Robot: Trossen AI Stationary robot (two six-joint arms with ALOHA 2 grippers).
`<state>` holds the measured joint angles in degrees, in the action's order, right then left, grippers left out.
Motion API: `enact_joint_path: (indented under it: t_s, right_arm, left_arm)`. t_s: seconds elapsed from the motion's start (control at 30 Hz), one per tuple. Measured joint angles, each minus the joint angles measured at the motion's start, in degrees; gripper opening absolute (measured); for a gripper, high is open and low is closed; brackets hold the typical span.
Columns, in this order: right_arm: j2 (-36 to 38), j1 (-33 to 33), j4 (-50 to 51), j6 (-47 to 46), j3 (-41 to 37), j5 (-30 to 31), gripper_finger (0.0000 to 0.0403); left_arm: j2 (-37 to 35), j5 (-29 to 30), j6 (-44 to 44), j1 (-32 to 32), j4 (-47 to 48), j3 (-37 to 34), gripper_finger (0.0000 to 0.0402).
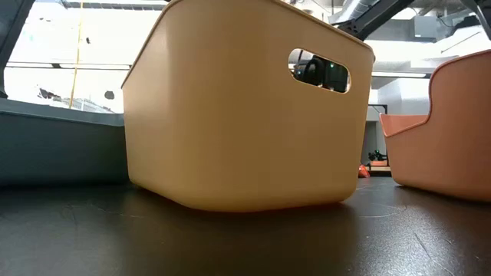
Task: Sort candy
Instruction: Put the orange chocolate into the orange bin, then put the orange candy into the orange bin
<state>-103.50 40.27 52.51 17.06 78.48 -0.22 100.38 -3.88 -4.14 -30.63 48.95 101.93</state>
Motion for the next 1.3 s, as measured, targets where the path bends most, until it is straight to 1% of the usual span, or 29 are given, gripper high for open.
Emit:
enact_joint_path:
  t_s: [0.13,0.23,0.3,0.37,0.57,0.67,0.77,0.83,1.03,1.07,1.1,1.2,1.3]
  right_arm:
    - [-1.09,0.96,0.03,9.24,-0.02,0.83,0.0241]
    - [-2.84,1.14,0.5,12.26,-0.02,4.03,0.028]
    - [-4.3,1.16,1.42,14.1,-0.04,4.68,0.0289]
    - [-5.57,1.14,1.76,15.49,-0.04,4.78,0.029]
    - [-9.29,1.12,1.88,16.0,0.22,5.81,0.028]
    - [-9.94,1.08,2.38,16.0,0.24,5.96,0.0262]
    - [-9.68,0.62,3.43,16.0,0.15,5.88,0.0222]
    - [-9.55,0.26,5.25,15.86,-0.02,4.53,0.0183]
    - [-9.86,-0.49,9.39,13.24,-0.2,3.14,0.0036]
    - [-9.65,-0.54,9.93,12.52,-0.22,2.2,0.0019]
    - [-9.29,-0.66,10.48,11.53,-0.22,0.8,0.0012]
    - [-7.15,-1.03,11.3,9.89,-0.22,-2.05,0.0014]
    - [-3.09,-1.78,11.48,9.71,-0.22,-3.12,0.0007]
  left_arm:
    - [0.0,0.0,0.0,0.0,0.0,0.0,0.0287]
    - [0.0,0.04,-0.07,0.34,0.0,0.0,0.0287]
    - [0.0,0.04,-0.09,0.68,0.01,0.0,0.0287]
    - [0.0,0.02,-0.09,0.93,0.02,0.0,0.0287]
    - [0.0,0.02,-0.2,1.27,0.04,0.0,0.0287]
    - [0.0,0.02,-0.2,1.31,0.04,0.0,0.0287]
    - [0.0,0.02,-0.2,1.31,0.02,0.0,0.0287]
    - [0.0,0.02,-0.17,1.31,0.0,0.0,0.0287]
    - [0.0,0.01,-0.03,1.31,-0.01,0.0,0.0287]
    - [0.0,-0.12,-0.29,1.31,0.01,0.0,0.0287]
    - [0.0,-0.83,-0.85,1.31,0.04,0.0,0.0287]
    - [0.0,-4.27,-2.45,1.3,0.08,0.0,0.0287]
    - [0.0,-4.83,-2.93,1.31,0.2,0.0,0.0287]
